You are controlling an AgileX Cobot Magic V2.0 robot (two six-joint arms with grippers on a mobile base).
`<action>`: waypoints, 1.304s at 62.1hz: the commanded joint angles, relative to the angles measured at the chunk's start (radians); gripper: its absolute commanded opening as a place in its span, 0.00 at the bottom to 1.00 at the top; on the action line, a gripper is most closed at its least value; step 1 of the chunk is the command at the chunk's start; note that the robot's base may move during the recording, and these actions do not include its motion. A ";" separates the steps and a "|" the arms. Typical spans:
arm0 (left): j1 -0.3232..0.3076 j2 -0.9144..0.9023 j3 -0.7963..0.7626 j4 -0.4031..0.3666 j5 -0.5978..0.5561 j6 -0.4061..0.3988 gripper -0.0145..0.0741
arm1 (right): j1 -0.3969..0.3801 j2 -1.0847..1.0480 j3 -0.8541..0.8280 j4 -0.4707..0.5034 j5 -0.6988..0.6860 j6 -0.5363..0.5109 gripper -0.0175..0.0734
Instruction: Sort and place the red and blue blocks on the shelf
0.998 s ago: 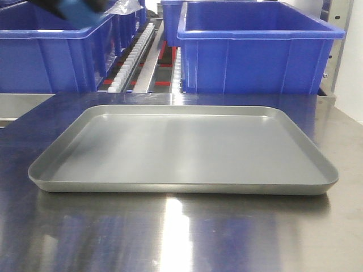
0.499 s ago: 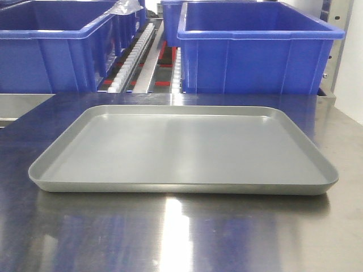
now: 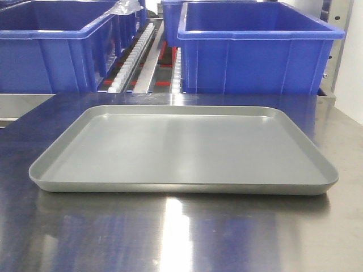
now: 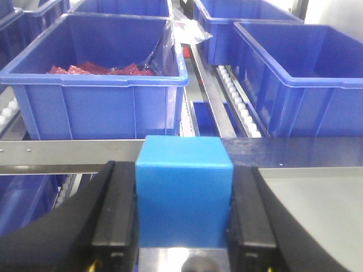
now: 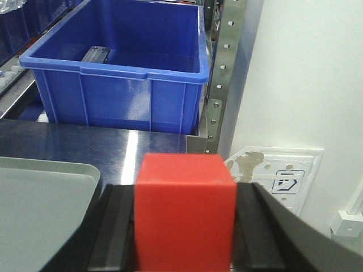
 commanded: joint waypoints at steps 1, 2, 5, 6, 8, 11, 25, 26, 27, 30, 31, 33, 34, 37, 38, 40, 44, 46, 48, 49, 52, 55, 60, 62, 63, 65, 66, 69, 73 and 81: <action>0.000 -0.031 0.003 -0.011 -0.122 -0.001 0.30 | -0.004 0.006 -0.028 -0.013 -0.084 -0.010 0.26; 0.000 -0.037 0.008 -0.011 -0.129 -0.001 0.30 | -0.004 0.006 -0.028 -0.013 -0.084 -0.010 0.26; 0.000 -0.049 0.021 -0.011 -0.154 -0.001 0.30 | -0.004 0.006 -0.028 -0.013 -0.084 -0.010 0.26; 0.000 -0.052 0.025 -0.011 -0.159 -0.001 0.30 | -0.004 0.006 -0.028 -0.013 -0.084 -0.010 0.26; 0.000 -0.055 0.028 -0.011 -0.171 -0.001 0.30 | -0.004 0.006 -0.028 -0.013 -0.084 -0.010 0.26; 0.000 -0.055 0.028 -0.011 -0.175 -0.001 0.30 | -0.004 0.006 -0.028 -0.013 -0.084 -0.010 0.26; 0.000 -0.055 0.028 -0.011 -0.177 0.019 0.30 | -0.004 0.006 -0.028 -0.013 -0.084 -0.010 0.26; 0.000 -0.055 0.028 -0.011 -0.175 0.019 0.30 | -0.004 0.006 -0.028 -0.013 -0.084 -0.010 0.26; 0.000 -0.055 0.025 -0.011 -0.175 0.019 0.30 | -0.004 0.006 -0.028 -0.013 -0.084 -0.010 0.26; 0.000 -0.055 0.023 -0.011 -0.175 0.019 0.30 | -0.004 0.006 -0.028 -0.013 -0.084 -0.010 0.26; 0.000 -0.055 0.021 -0.011 -0.173 0.019 0.30 | -0.004 0.006 -0.028 -0.013 -0.084 -0.010 0.26; 0.000 -0.055 0.018 -0.011 -0.171 0.019 0.30 | -0.004 0.006 -0.028 -0.013 -0.084 -0.010 0.26; 0.000 -0.055 0.015 -0.011 -0.166 0.019 0.30 | -0.004 0.006 -0.028 -0.013 -0.084 -0.010 0.26; 0.000 -0.055 0.000 -0.011 -0.146 0.019 0.30 | -0.004 0.006 -0.028 -0.013 -0.084 -0.010 0.26; 0.000 -0.055 -0.008 -0.011 -0.131 0.019 0.30 | -0.004 0.006 -0.028 -0.013 -0.084 -0.010 0.26; 0.000 -0.055 -0.021 -0.006 -0.107 0.019 0.30 | -0.004 0.006 -0.028 -0.013 -0.084 -0.010 0.26; 0.000 -0.055 -0.052 0.021 -0.044 0.019 0.30 | -0.004 0.006 -0.028 -0.013 -0.084 -0.010 0.26; 0.000 -0.055 -0.067 0.038 -0.015 0.019 0.30 | -0.004 0.006 -0.028 -0.013 -0.084 -0.010 0.26; 0.000 -0.055 -0.077 0.047 0.005 0.019 0.30 | -0.004 0.006 -0.028 -0.013 -0.084 -0.010 0.26; 0.000 -0.055 -0.084 0.054 0.023 0.019 0.30 | -0.004 0.006 -0.028 -0.013 -0.084 -0.010 0.26; 0.000 -0.055 -0.084 0.057 0.036 0.019 0.30 | -0.004 0.006 -0.028 -0.013 -0.084 -0.010 0.26; 0.000 -0.055 -0.084 0.057 0.040 0.017 0.30 | -0.004 0.006 -0.028 -0.013 -0.084 -0.010 0.26; 0.000 -0.055 -0.084 0.065 0.045 0.017 0.30 | -0.004 0.006 -0.028 -0.013 -0.084 -0.010 0.26; 0.000 -0.055 -0.084 0.069 0.045 0.017 0.30 | -0.004 0.006 -0.028 -0.013 -0.084 -0.010 0.26; 0.000 -0.055 -0.084 0.071 0.045 0.017 0.30 | -0.004 0.006 -0.028 -0.013 -0.084 -0.010 0.26; 0.000 -0.055 -0.084 0.073 0.043 0.017 0.30 | -0.004 0.006 -0.028 -0.013 -0.084 -0.010 0.26; 0.000 -0.055 -0.084 0.072 0.043 0.017 0.30 | -0.004 0.006 -0.028 -0.013 -0.084 -0.010 0.26; 0.000 -0.055 -0.084 0.072 0.043 0.017 0.30 | -0.004 0.006 -0.028 -0.013 -0.084 -0.010 0.26; 0.000 -0.055 -0.084 0.072 0.043 0.017 0.30 | -0.004 0.006 -0.028 -0.013 -0.084 -0.010 0.26; 0.000 -0.055 -0.084 0.072 0.043 0.017 0.30 | -0.004 0.006 -0.028 -0.013 -0.084 -0.010 0.26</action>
